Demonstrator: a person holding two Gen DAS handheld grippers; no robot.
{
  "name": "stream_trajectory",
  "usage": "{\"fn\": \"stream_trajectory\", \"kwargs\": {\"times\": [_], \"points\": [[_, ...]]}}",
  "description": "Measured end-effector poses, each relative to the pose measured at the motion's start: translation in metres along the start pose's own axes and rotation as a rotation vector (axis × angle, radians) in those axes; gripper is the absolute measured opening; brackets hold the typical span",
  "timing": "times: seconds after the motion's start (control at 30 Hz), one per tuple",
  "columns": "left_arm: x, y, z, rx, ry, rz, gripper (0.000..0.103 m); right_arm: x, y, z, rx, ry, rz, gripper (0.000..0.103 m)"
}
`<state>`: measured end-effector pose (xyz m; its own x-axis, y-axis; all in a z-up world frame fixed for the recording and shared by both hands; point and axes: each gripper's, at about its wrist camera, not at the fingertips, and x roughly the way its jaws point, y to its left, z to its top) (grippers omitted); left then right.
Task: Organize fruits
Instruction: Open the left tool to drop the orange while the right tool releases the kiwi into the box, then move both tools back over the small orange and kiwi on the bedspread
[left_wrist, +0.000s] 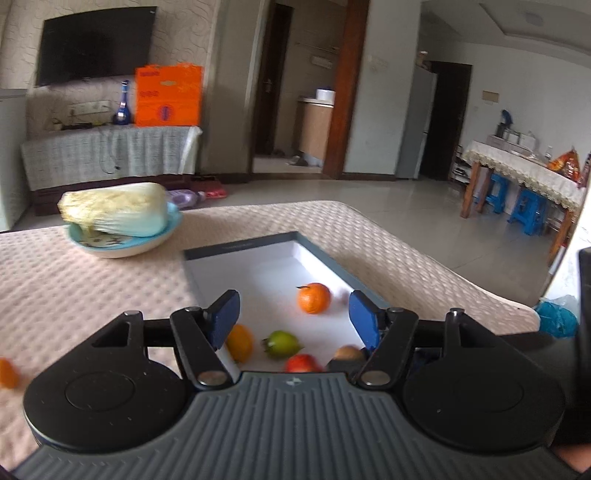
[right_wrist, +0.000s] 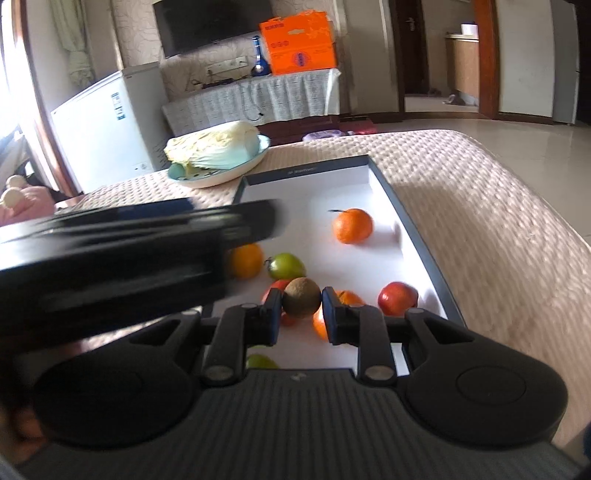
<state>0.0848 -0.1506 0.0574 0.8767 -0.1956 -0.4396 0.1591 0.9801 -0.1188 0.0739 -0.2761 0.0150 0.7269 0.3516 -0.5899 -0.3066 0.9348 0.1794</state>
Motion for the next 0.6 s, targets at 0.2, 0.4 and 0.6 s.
{"fn": "stream_trajectory", "kwargs": {"times": [0.2, 0.4, 0.6], "points": [[-0.043, 0.027, -0.004, -0.046, -0.006, 0.082, 0.071, 0.007, -0.001, 0.003, 0.072, -0.005, -0.039, 0.029], [-0.083, 0.052, -0.01, -0.063, -0.016, 0.15, 0.071, 0.001, 0.007, 0.006, 0.079, -0.076, -0.046, 0.041], [-0.111, 0.083, -0.02, -0.105, -0.005, 0.241, 0.071, -0.002, 0.007, 0.011, 0.129, -0.118, -0.036, 0.041]]}}
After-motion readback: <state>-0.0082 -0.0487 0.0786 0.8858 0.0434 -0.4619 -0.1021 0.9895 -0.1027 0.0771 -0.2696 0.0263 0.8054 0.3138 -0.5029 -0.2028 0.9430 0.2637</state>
